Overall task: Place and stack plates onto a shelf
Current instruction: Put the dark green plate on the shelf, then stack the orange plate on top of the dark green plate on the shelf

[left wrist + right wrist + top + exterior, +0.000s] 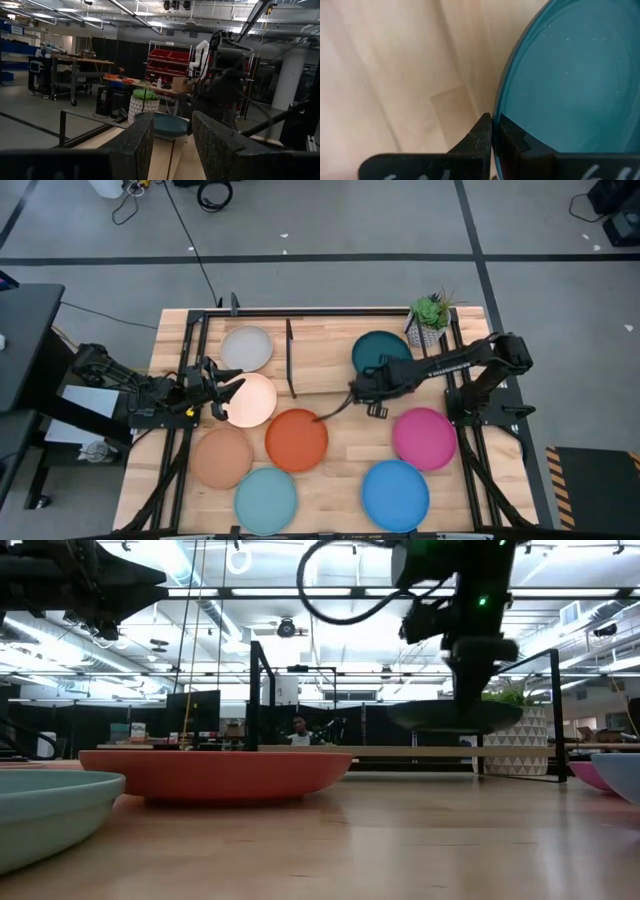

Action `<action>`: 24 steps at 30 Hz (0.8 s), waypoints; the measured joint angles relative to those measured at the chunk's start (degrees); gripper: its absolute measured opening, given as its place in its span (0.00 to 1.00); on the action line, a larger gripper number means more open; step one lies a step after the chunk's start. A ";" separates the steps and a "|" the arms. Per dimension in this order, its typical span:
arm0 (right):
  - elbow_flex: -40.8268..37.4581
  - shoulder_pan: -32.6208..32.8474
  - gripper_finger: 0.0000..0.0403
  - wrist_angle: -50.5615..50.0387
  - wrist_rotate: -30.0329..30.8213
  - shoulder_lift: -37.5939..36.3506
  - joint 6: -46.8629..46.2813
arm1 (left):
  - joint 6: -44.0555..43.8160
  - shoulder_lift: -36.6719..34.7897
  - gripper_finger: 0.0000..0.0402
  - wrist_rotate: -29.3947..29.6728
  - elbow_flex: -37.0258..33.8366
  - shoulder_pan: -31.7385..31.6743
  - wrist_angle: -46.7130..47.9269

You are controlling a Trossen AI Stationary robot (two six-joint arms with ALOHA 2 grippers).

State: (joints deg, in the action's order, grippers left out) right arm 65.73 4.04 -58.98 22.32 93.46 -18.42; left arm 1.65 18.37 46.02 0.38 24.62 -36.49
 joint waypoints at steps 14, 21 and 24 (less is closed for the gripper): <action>-2.53 -4.05 0.08 2.45 -3.95 0.08 2.36 | -0.02 -0.01 0.35 0.00 0.00 0.00 0.39; -2.50 -3.80 0.17 2.52 -5.26 0.10 1.63 | -0.04 0.00 0.35 0.00 0.00 0.00 0.39; -1.07 -3.16 0.23 1.00 -5.80 0.16 0.84 | -0.02 0.00 0.35 0.00 0.00 0.00 0.39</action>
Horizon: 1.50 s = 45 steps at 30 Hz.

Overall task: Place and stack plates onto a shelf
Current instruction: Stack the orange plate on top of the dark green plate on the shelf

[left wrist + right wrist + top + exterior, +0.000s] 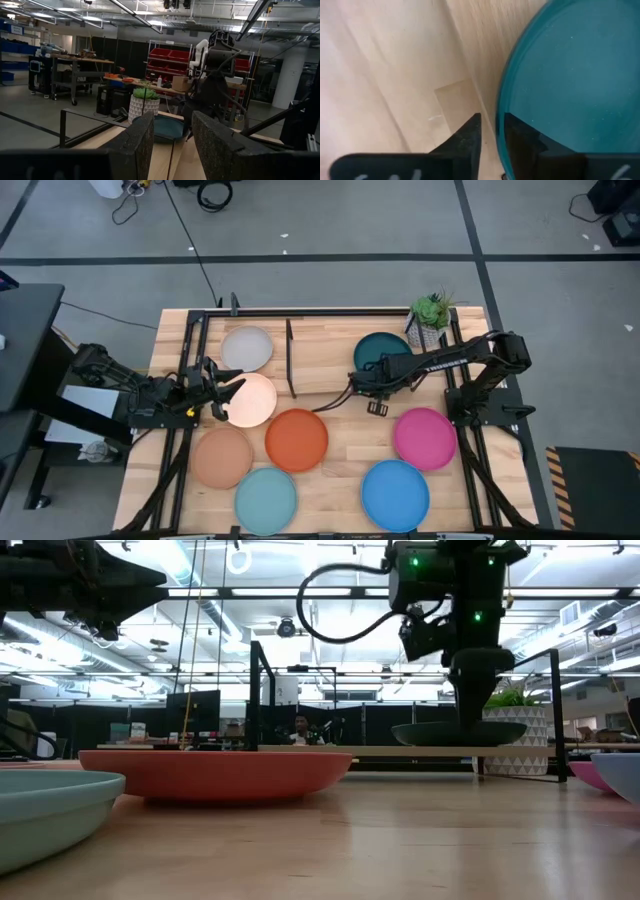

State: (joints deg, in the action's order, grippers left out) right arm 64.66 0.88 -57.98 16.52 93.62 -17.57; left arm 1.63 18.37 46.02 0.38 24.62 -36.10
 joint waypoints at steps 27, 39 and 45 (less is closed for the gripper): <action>9.29 23.70 0.55 33.37 5.32 17.73 28.11 | 0.53 -0.02 0.35 0.00 0.00 0.00 -0.07; 16.86 23.87 0.44 32.49 7.87 27.64 40.32 | 0.55 -0.02 0.35 0.02 0.00 -0.01 0.07; 16.95 23.68 0.29 32.61 6.51 28.00 40.10 | 0.54 -0.01 0.35 0.00 0.00 -0.01 0.39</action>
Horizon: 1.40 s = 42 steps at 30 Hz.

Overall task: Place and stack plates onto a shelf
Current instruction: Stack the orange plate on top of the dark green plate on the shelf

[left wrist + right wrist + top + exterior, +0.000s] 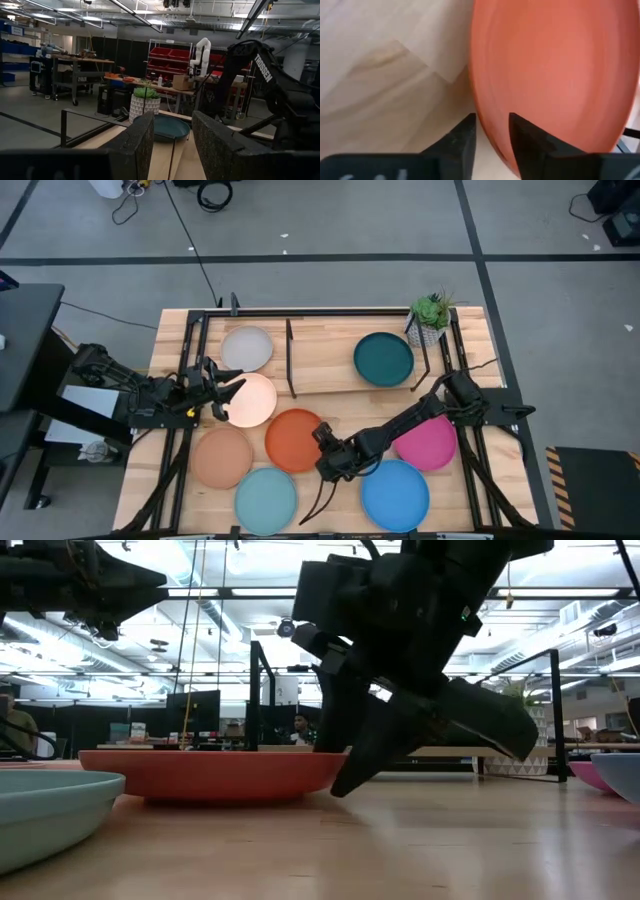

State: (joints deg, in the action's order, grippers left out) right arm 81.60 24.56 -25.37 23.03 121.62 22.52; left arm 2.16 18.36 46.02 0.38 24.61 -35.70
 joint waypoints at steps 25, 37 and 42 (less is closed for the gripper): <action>-0.07 1.81 0.14 -0.38 -0.63 -0.18 -0.43 | 0.01 -0.01 0.35 0.01 0.00 0.00 0.02; -0.07 2.90 0.04 -1.69 -0.59 -1.32 -2.16 | 0.01 -0.01 0.35 0.02 0.00 -0.01 0.00; -0.07 2.92 0.04 -2.34 -0.61 -1.64 -2.00 | 0.03 -0.01 0.35 0.02 0.00 0.01 0.00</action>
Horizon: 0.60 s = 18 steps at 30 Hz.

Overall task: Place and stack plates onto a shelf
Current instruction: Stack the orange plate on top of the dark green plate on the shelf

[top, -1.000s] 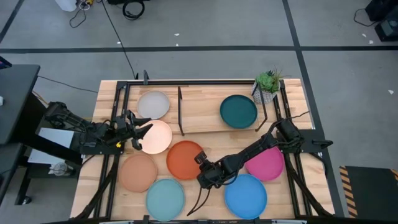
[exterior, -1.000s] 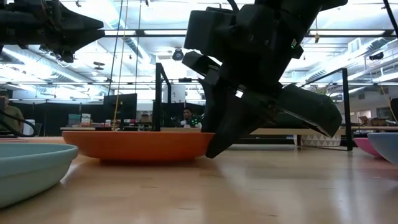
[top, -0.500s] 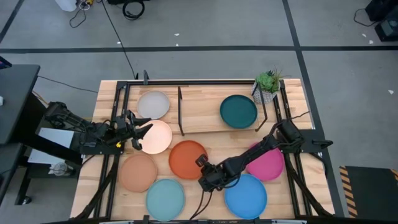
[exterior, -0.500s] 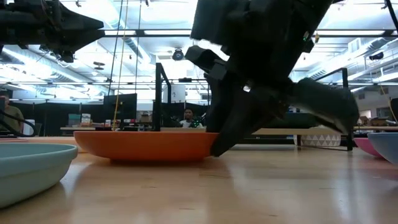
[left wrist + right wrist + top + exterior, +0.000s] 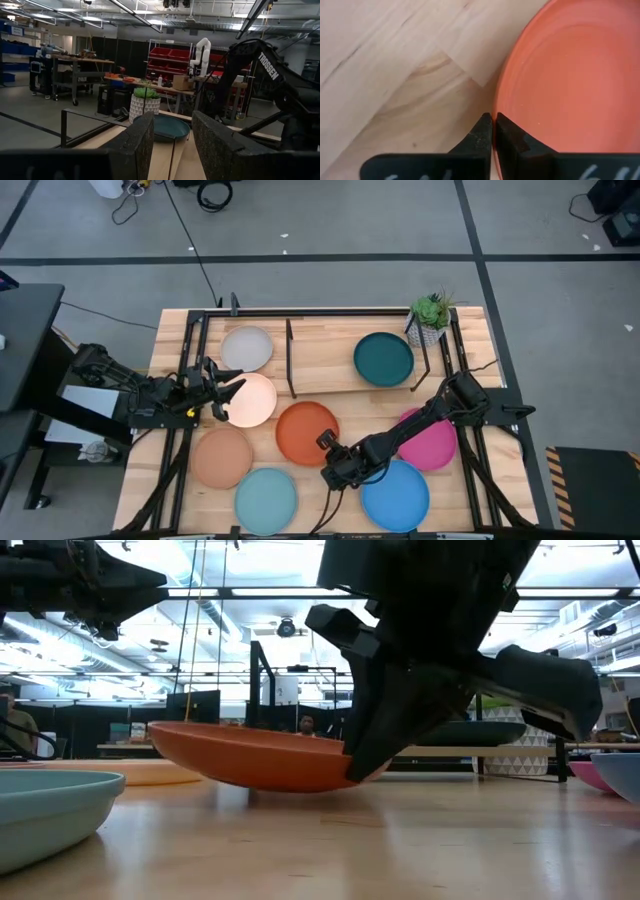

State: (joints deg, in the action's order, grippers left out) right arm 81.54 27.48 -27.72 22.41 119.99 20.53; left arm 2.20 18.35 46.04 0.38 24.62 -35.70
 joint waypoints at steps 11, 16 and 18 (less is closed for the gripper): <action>9.59 0.94 0.04 -12.52 -1.09 -0.75 -3.72 | -0.02 0.00 0.35 -0.02 0.00 -0.02 0.00; 14.65 0.94 0.04 -22.66 -1.29 -0.75 -8.58 | -0.02 0.01 0.35 0.00 0.00 -0.02 0.02; 16.06 0.77 0.04 -26.91 -1.29 -0.75 -10.90 | -0.02 0.01 0.35 0.00 0.00 -0.02 0.02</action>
State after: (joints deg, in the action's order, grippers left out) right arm 97.60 28.26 -54.62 21.12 119.24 9.63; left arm 2.17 18.36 46.04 0.38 24.60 -35.68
